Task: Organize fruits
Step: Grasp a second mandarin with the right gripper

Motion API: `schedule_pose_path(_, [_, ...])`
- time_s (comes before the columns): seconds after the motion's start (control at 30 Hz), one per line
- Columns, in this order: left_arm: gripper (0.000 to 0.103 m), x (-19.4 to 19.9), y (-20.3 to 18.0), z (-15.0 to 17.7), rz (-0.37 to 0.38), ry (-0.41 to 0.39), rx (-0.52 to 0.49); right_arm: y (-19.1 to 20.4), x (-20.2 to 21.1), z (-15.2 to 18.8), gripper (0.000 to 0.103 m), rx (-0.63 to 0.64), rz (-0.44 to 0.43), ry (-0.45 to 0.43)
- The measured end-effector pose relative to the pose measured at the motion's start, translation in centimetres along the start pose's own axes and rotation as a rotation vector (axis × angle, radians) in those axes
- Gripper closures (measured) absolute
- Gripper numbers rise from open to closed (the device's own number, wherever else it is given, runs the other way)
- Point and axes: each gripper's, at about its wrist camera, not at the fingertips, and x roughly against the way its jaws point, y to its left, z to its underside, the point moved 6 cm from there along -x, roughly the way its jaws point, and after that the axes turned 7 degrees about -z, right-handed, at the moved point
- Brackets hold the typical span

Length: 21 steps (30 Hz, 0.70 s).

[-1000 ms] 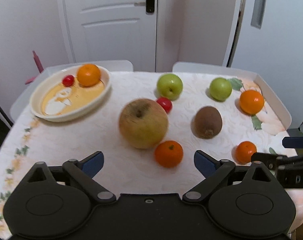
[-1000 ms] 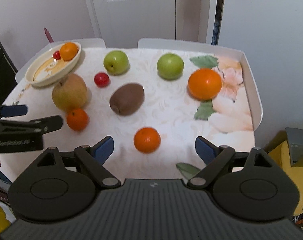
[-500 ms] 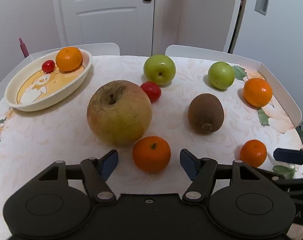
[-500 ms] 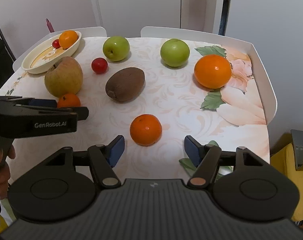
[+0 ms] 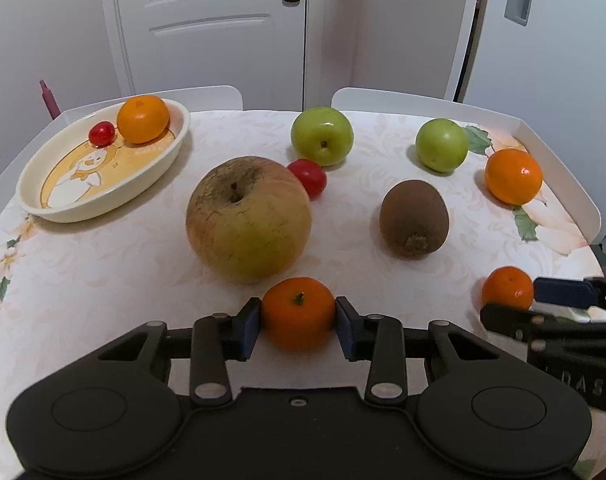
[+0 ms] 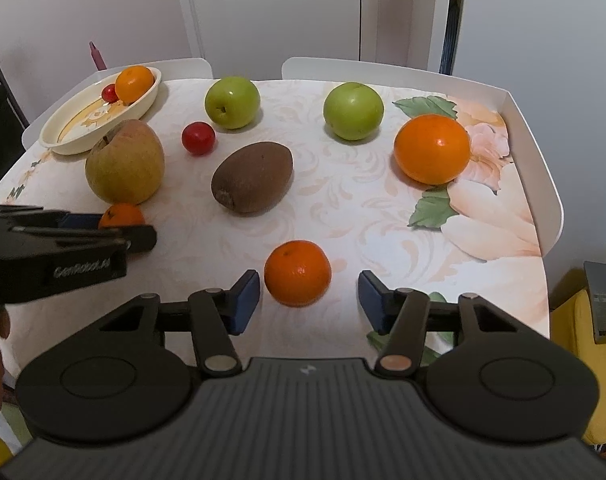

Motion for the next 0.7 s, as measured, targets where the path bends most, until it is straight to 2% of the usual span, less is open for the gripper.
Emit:
schedule_pose_path(0.2, [0.06,0.5,0.9,0.7,-0.017,0.0,0.002,0.3,-0.3,-0.2,0.04,0.003,0.004,-0.006])
schedule_pose_path(0.23, [0.06,0.6,1.0,0.8,-0.018,0.001,0.004,0.4,-0.4,-0.3,0.043,0.006,0.005,-0.009])
schedule_pose_path(0.27, [0.06,0.6,1.1,0.8,-0.019,0.0,0.006,0.5,-0.5,-0.3,0.052,0.009,0.003,-0.008])
schedule_pose_path(0.7, [0.06,4.3,5.1,0.2,-0.055,-0.062,0.075,3.2,1.5,-2.3,0.052,0.029,-0.014,-0.041])
